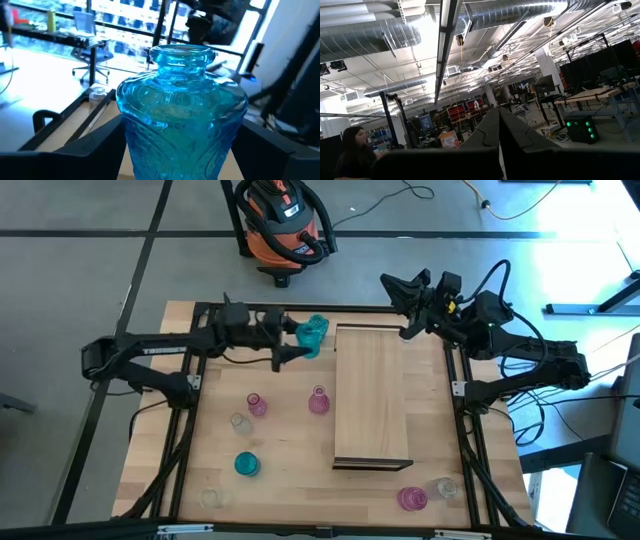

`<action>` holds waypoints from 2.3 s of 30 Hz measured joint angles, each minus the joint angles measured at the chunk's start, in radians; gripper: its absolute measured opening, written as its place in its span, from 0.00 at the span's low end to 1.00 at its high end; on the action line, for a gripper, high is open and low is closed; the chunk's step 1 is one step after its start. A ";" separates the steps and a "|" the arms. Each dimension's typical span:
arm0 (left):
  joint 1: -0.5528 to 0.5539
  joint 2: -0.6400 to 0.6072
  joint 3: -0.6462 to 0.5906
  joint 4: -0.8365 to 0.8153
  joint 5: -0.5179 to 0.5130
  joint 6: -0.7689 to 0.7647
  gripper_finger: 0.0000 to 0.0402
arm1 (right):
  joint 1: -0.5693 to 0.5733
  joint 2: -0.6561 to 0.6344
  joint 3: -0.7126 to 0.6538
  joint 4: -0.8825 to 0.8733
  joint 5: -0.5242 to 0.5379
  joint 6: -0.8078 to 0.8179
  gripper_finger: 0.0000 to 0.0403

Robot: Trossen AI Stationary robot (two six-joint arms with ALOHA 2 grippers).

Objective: Sort vases onto shelf
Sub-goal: Put the blue vase on the shelf

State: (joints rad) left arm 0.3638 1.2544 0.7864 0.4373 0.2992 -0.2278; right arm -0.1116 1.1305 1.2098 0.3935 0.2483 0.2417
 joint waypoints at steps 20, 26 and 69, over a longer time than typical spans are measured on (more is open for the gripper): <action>-0.053 0.493 0.150 0.515 -0.038 0.054 0.74 | 0.000 -0.042 0.000 -0.004 -0.006 -0.022 0.00; -0.069 0.562 0.327 0.314 -0.057 0.175 0.74 | 0.000 -0.074 0.000 -0.023 -0.007 -0.041 0.00; -0.148 0.718 0.455 0.176 -0.365 0.072 0.81 | 0.000 -0.135 0.000 -0.114 -0.026 -0.054 0.00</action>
State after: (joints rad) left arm 0.2157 1.9720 1.2419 0.6136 -0.0658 -0.1555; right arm -0.1120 0.9958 1.2098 0.2798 0.2221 0.1875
